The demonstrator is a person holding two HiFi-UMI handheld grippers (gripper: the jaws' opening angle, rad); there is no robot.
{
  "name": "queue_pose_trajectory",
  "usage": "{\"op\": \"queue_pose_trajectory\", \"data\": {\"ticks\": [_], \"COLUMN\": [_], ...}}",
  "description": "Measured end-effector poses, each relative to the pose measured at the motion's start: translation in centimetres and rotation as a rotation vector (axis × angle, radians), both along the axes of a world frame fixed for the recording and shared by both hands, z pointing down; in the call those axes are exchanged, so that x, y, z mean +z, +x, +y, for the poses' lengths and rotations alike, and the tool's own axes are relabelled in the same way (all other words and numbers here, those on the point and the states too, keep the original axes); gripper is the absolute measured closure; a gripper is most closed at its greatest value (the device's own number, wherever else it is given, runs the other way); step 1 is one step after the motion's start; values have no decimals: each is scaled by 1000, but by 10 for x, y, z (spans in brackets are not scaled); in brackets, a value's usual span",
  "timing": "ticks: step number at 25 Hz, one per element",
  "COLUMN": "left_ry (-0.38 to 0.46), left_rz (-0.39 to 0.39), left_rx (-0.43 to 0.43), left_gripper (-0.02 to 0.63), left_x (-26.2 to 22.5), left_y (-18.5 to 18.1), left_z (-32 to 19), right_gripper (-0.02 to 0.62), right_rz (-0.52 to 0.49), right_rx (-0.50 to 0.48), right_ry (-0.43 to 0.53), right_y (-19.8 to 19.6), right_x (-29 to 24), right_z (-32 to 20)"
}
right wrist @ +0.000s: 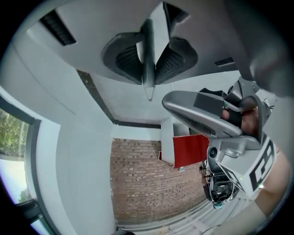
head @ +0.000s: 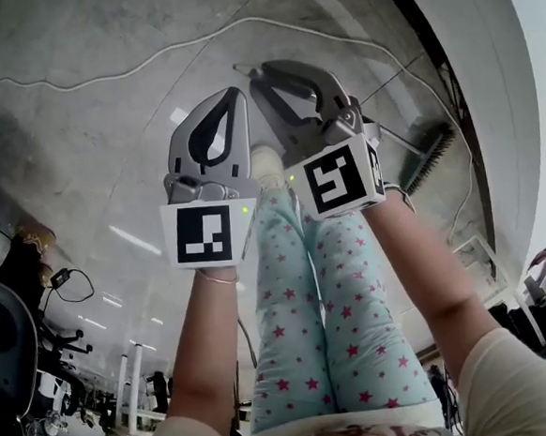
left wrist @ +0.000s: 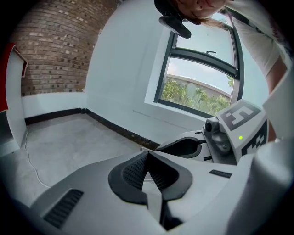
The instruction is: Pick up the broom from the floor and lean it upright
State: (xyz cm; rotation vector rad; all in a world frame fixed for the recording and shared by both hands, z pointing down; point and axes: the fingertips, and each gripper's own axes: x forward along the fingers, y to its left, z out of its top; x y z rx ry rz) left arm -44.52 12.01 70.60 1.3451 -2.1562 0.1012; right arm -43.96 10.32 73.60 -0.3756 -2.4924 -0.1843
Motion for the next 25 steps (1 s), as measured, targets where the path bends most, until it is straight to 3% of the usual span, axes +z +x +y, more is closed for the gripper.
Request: {"op": "queue_pose_trajectory", "data": {"ticks": [5,15,25], "left_ry": [16,55,117], "left_rz": [-24,-74,-112], "left_rx": [43,179,353], "left_gripper": [589,589,589], "left_x": [-73,-182,-274], "left_y": [-5,12,69], "left_z": [-19,-55,-98], "right_gripper": [490,495,495], "right_rz": [-70,-180,-254], "right_rx": [62,188,426], "right_ry": [-22,52,123], "right_y": [6,42,101], "right_x": [-86,-215,-322], "right_z": [-11,-52,-97]}}
